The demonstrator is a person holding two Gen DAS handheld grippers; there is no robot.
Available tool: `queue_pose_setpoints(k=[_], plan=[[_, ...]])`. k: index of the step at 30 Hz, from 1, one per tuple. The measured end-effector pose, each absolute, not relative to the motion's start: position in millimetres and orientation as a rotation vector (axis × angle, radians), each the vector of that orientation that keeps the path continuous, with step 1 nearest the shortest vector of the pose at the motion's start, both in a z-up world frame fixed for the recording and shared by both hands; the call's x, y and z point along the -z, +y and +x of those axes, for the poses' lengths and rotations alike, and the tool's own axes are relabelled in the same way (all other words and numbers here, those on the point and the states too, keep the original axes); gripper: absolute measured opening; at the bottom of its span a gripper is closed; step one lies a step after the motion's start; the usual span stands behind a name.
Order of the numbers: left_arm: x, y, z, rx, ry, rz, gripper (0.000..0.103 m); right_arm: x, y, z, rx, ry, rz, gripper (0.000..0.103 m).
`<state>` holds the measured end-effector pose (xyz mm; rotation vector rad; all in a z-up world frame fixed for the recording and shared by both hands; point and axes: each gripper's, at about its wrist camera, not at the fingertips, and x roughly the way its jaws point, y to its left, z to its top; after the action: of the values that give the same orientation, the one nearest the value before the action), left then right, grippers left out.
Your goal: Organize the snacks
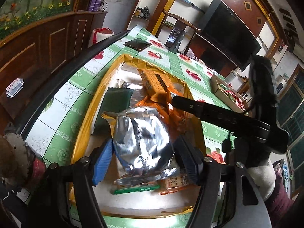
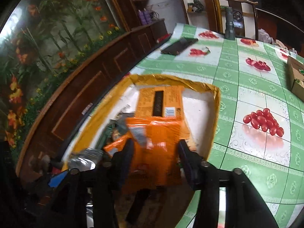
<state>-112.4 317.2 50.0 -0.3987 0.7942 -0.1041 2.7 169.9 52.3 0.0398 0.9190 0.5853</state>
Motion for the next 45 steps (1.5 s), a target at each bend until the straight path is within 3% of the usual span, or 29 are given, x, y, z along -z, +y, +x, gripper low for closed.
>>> queue_pose_setpoints(k=[1, 14, 23, 26, 32, 45], plan=[[-52.1, 315.7, -113.3, 0.103, 0.791, -0.396, 0.070, -56.4, 168.6, -1.2, -0.589, 0.903, 0.046, 0.065], [-96.5, 280.5, -143.2, -0.002, 0.644, -0.256, 0.074, -84.4, 104.9, -67.6, -0.516, 0.751, 0.137, 0.070], [-128.6, 248.8, -173.3, -0.095, 0.445, -0.138, 0.088, -91.2, 75.3, -114.7, -0.487, 0.652, 0.126, 0.075], [-123.1, 241.2, -162.8, -0.119, 0.504, -0.112, 0.089, -92.5, 73.1, -127.1, -0.469, 0.618, 0.098, 0.082], [-102.8, 229.1, -144.8, -0.118, 0.644, -0.104, 0.089, -81.4, 62.1, -129.0, -0.432, 0.641, 0.075, 0.082], [-89.8, 218.2, -138.0, -0.102, 0.698, -0.092, 0.089, -64.6, 51.9, -120.4, -0.398, 0.699, 0.090, 0.083]])
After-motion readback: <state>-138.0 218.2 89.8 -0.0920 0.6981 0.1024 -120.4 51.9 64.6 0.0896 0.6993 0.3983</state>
